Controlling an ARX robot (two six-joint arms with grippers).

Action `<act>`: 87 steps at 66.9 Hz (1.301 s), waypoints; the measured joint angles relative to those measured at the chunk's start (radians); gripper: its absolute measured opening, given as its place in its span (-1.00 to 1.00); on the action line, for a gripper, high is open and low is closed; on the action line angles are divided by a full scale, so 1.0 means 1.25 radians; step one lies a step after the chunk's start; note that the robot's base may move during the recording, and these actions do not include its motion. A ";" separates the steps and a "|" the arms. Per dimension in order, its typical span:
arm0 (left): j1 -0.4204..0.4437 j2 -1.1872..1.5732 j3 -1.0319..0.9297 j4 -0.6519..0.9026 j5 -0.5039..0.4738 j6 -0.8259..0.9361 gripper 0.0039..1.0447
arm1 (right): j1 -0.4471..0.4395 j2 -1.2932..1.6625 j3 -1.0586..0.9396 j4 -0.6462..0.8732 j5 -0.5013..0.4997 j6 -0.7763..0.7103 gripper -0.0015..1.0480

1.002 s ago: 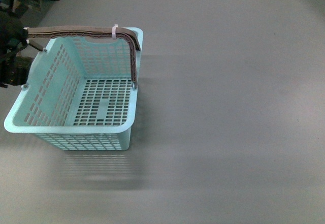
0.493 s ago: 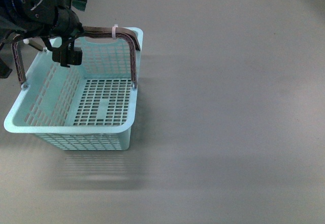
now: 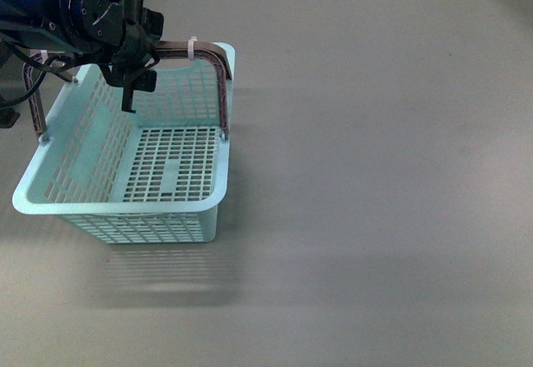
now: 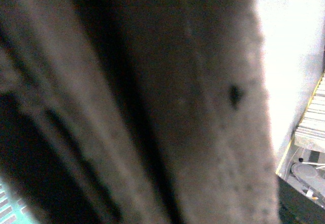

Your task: Pick lemon and mango into basket

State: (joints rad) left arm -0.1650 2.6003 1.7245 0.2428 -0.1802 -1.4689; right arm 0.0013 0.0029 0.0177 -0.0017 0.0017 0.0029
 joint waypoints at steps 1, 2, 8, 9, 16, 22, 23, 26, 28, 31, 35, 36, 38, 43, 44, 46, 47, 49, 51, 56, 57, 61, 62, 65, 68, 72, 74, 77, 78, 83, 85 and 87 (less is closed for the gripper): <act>0.000 0.000 -0.001 0.000 0.000 0.000 -0.28 | 0.000 0.000 0.000 0.000 0.000 0.000 0.83; 0.000 0.000 -0.002 0.001 0.000 -0.001 -0.35 | 0.000 0.000 0.000 0.000 0.000 0.000 0.83; 0.000 -0.015 -0.022 0.012 -0.001 -0.027 -0.61 | 0.000 0.000 0.000 0.000 0.000 0.000 0.83; 0.001 -0.021 -0.032 0.012 0.004 -0.042 -0.66 | 0.000 0.000 0.000 0.000 0.000 0.000 0.83; 0.000 -0.072 -0.108 0.016 0.013 -0.032 -0.72 | 0.000 0.000 0.000 0.000 0.000 0.000 0.83; -0.002 -0.165 -0.238 0.056 0.016 -0.001 -0.72 | 0.000 0.000 0.000 0.000 0.000 0.000 0.83; -0.002 -0.175 -0.249 0.059 0.017 0.001 -0.72 | 0.000 0.000 0.000 0.000 0.000 0.000 0.83; -0.002 -0.227 -0.302 0.066 0.021 0.008 -0.72 | 0.000 0.000 0.000 0.000 0.000 0.000 0.83; -0.002 -0.252 -0.323 0.067 0.022 0.010 -0.72 | 0.000 0.000 0.000 0.000 0.000 0.000 0.83; -0.003 -0.318 -0.372 0.062 0.025 0.011 -0.72 | 0.000 0.000 0.000 0.000 0.000 0.000 0.83; -0.005 -0.392 -0.418 0.056 0.027 0.011 -0.72 | 0.000 0.000 0.000 0.000 0.000 0.000 0.83; -0.007 -0.421 -0.435 0.053 0.028 0.011 -0.72 | 0.000 0.000 0.000 0.000 0.000 0.000 0.83; -0.010 -0.468 -0.458 0.042 0.028 0.010 -0.72 | 0.000 0.000 0.000 0.000 0.000 0.000 0.83; -0.019 -0.576 -0.503 0.016 0.028 0.007 -0.72 | 0.000 0.000 0.000 0.000 0.000 0.000 0.83; -0.020 -0.591 -0.508 0.010 0.028 0.006 -0.72 | 0.000 0.000 0.000 0.000 0.000 0.000 0.83; -0.024 -0.636 -0.522 -0.007 0.028 0.004 -0.72 | 0.000 0.000 0.000 0.000 0.000 0.000 0.83; -0.026 -0.650 -0.526 -0.013 0.028 0.003 -0.72 | 0.000 0.000 0.000 0.000 0.000 0.000 0.83; -0.028 -0.695 -0.538 -0.031 0.028 -0.002 -0.72 | 0.000 0.000 0.000 0.000 0.000 0.000 0.83; -0.030 -0.736 -0.546 -0.052 0.028 -0.005 -0.72 | 0.000 0.000 0.000 0.000 0.000 0.000 0.83; -0.028 -0.818 -0.551 -0.092 0.031 -0.015 -0.72 | 0.000 0.000 0.000 0.000 0.000 0.000 0.83; -0.027 -0.829 -0.551 -0.098 0.031 -0.017 -0.72 | 0.000 0.000 0.000 0.000 0.000 0.000 0.83; -0.020 -0.888 -0.551 -0.134 0.029 -0.022 -0.72 | 0.000 0.000 0.000 0.000 0.000 0.000 0.83; -0.019 -0.897 -0.551 -0.140 0.027 -0.022 -0.72 | 0.000 0.000 0.000 0.000 0.000 0.000 0.83; -0.013 -0.934 -0.552 -0.169 0.019 -0.023 -0.72 | 0.000 0.000 0.000 0.000 0.000 0.000 0.83; -0.005 -0.979 -0.555 -0.198 0.007 -0.023 -0.72 | 0.000 0.000 0.000 0.000 0.000 0.000 0.83; 0.009 -1.048 -0.557 -0.235 -0.009 -0.023 -0.72 | 0.000 0.000 0.000 0.000 0.000 0.000 0.83; 0.015 -1.079 -0.557 -0.251 -0.011 -0.023 -0.72 | 0.000 0.000 0.000 0.000 0.000 0.000 0.83; 0.020 -1.116 -0.557 -0.275 -0.010 -0.019 -0.72 | 0.000 0.000 0.000 0.000 0.000 0.000 0.83; 0.021 -1.121 -0.557 -0.278 -0.009 -0.017 -0.72 | 0.000 0.000 0.000 0.000 0.000 0.000 0.83; 0.025 -1.141 -0.557 -0.297 -0.002 -0.005 -0.72 | 0.000 0.000 0.000 0.000 0.000 0.000 0.83; 0.025 -1.142 -0.557 -0.299 -0.001 -0.002 -0.72 | 0.000 0.000 0.000 0.000 0.000 0.000 0.83; 0.025 -1.142 -0.557 -0.299 0.001 0.000 -0.72 | 0.000 0.000 0.000 0.000 0.000 0.000 0.83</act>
State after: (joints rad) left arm -0.1341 1.1728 1.0279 -0.1314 -0.1791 -1.4689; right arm 0.0013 0.0029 0.0177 -0.0017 0.0017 0.0029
